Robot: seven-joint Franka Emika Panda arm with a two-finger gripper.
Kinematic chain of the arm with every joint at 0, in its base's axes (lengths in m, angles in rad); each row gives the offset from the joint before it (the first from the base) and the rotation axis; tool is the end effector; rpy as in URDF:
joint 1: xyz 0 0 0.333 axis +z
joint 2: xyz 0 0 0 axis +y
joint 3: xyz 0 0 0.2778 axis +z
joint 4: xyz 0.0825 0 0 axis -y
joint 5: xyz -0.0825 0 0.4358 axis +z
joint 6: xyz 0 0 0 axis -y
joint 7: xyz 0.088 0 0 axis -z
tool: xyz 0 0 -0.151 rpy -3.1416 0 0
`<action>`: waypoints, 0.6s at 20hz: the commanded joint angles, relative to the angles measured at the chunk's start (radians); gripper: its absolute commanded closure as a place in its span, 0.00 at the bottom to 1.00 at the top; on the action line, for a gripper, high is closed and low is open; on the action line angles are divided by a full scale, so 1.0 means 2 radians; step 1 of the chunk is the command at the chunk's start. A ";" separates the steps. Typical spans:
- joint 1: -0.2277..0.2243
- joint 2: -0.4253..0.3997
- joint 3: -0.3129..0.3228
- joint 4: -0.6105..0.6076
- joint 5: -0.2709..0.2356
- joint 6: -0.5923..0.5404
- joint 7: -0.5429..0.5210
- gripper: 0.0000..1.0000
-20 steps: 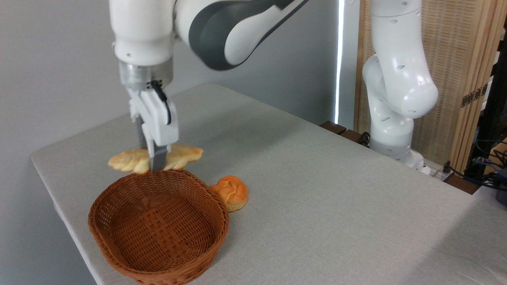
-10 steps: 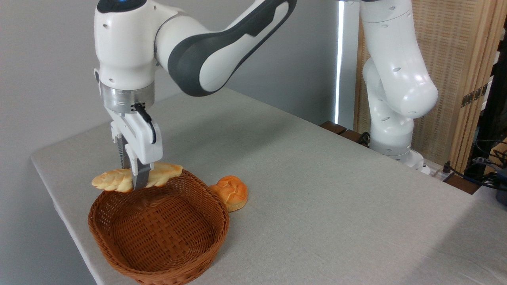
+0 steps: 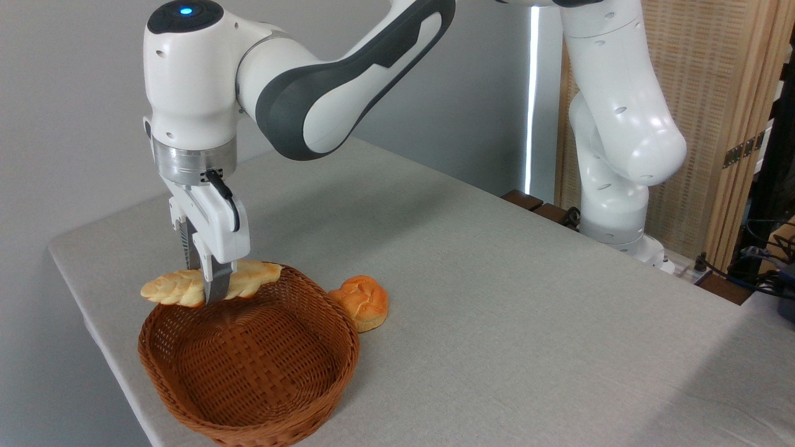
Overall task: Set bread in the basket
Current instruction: 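Lower the loaf into the basket and open the gripper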
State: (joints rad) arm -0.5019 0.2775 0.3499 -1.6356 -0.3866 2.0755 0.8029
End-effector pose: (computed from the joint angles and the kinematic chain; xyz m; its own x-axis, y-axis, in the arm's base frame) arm 0.6904 -0.1542 0.3884 0.6589 -0.6878 0.3045 -0.7359 -0.6733 0.0714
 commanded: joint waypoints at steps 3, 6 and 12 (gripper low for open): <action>0.000 -0.001 0.001 0.005 -0.002 0.005 -0.010 0.00; 0.000 -0.001 0.001 0.005 -0.002 0.005 -0.008 0.00; 0.001 -0.005 0.007 0.006 -0.004 0.003 -0.007 0.00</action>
State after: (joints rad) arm -0.5006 0.2774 0.3525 -1.6324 -0.3866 2.0755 0.8020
